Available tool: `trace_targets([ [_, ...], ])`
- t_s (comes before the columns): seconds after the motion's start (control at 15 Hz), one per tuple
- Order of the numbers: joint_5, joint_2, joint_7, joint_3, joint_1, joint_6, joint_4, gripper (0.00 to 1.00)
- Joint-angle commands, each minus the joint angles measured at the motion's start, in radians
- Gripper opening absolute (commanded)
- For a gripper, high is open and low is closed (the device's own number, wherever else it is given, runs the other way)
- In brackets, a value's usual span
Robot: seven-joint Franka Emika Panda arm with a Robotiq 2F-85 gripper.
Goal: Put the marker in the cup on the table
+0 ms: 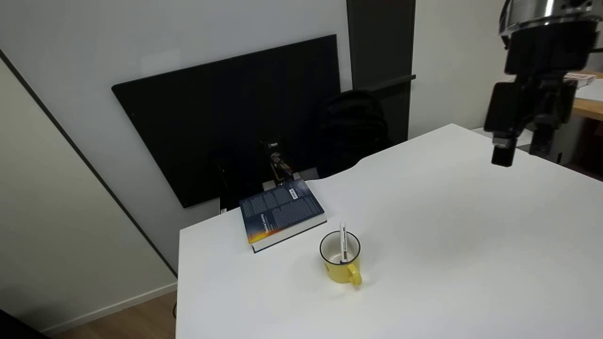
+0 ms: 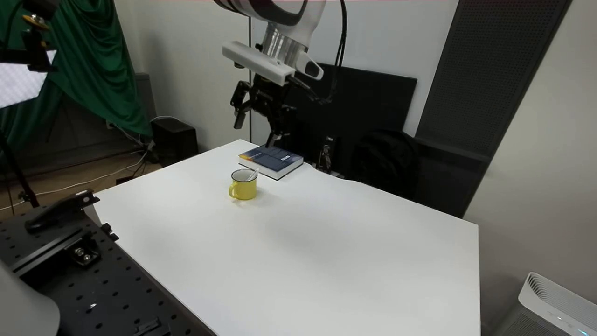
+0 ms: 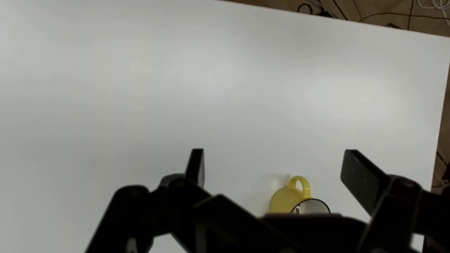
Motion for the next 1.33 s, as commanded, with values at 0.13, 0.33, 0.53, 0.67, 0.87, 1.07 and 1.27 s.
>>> trace_targets([
  [0.13, -0.015, 0.126, 0.025, 0.052, -0.047, -0.006, 0.116, 1.00],
  [0.33, -0.014, 0.127, 0.022, 0.060, -0.053, -0.004, 0.109, 1.00],
  [0.53, -0.014, 0.120, 0.022, 0.060, -0.053, -0.004, 0.107, 1.00],
  [0.67, -0.008, 0.129, 0.010, 0.063, -0.057, -0.013, 0.111, 1.00],
  [0.87, -0.004, 0.197, 0.001, 0.085, -0.059, -0.006, 0.166, 1.00],
  [1.07, 0.001, 0.272, -0.008, 0.118, -0.056, 0.029, 0.232, 1.00],
  [1.27, -0.020, 0.354, 0.009, 0.144, -0.045, 0.098, 0.304, 1.00],
])
